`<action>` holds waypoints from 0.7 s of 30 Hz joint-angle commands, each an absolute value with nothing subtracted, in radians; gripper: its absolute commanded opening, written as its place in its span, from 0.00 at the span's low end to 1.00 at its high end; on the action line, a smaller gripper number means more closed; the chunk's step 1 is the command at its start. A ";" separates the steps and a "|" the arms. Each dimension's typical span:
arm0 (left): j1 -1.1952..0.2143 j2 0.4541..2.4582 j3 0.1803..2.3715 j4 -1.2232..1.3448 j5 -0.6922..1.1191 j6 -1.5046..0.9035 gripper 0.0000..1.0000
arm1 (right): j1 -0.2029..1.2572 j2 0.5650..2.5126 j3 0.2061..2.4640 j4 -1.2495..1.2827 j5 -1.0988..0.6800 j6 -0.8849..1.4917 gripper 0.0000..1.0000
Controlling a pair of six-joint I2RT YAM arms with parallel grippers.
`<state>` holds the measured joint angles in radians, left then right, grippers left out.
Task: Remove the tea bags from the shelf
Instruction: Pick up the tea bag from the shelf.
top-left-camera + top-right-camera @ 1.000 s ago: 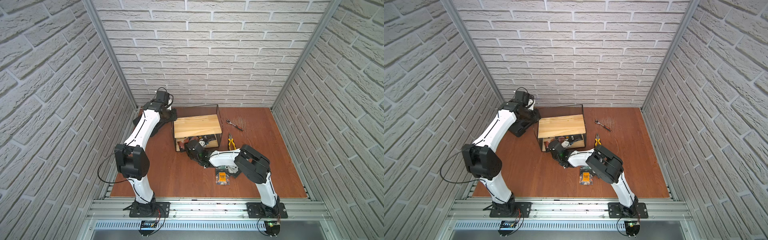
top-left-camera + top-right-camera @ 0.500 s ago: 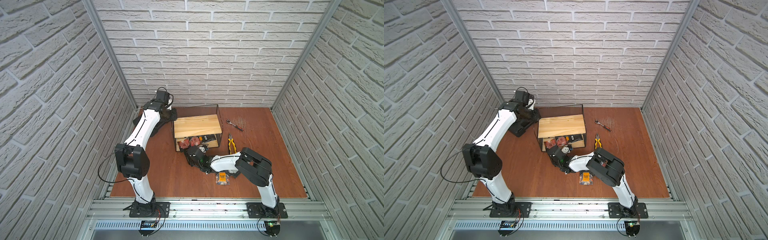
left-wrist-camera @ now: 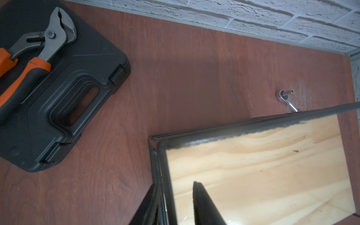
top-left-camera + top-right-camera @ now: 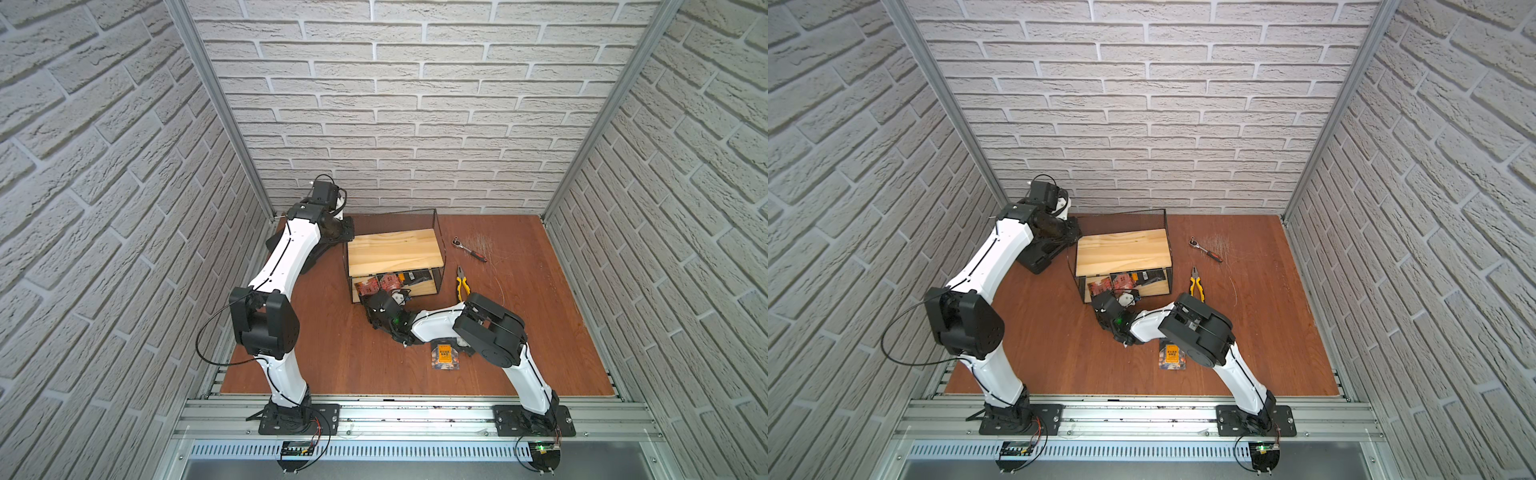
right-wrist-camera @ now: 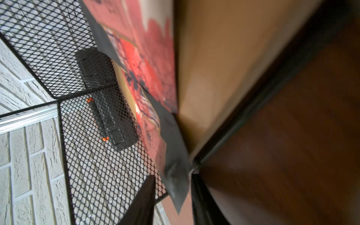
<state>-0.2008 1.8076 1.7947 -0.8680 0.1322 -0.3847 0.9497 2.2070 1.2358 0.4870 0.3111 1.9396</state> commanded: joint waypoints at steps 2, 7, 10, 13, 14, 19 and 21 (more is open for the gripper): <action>-0.192 1.824 1.803 -0.881 0.135 -0.365 0.33 | 0.939 2.238 1.246 0.488 0.351 1.960 0.24; -0.192 1.827 1.804 -0.881 0.136 -0.365 0.33 | 0.939 2.235 1.257 0.470 0.349 1.965 0.16; -0.192 1.826 1.803 -0.882 0.137 -0.366 0.33 | 0.940 2.222 1.246 0.476 0.356 1.969 0.07; -0.191 1.828 1.802 -0.880 0.137 -0.366 0.33 | 0.941 2.197 1.243 0.469 0.358 1.964 0.03; -0.191 1.829 1.804 -0.879 0.137 -0.367 0.33 | 0.942 2.190 1.242 0.467 0.359 1.962 0.03; -0.191 1.832 1.809 -0.880 0.136 -0.367 0.33 | 0.945 2.136 1.231 0.466 0.344 1.941 0.03; -0.192 1.834 1.811 -0.880 0.136 -0.368 0.33 | 0.947 2.106 1.218 0.463 0.337 1.930 0.03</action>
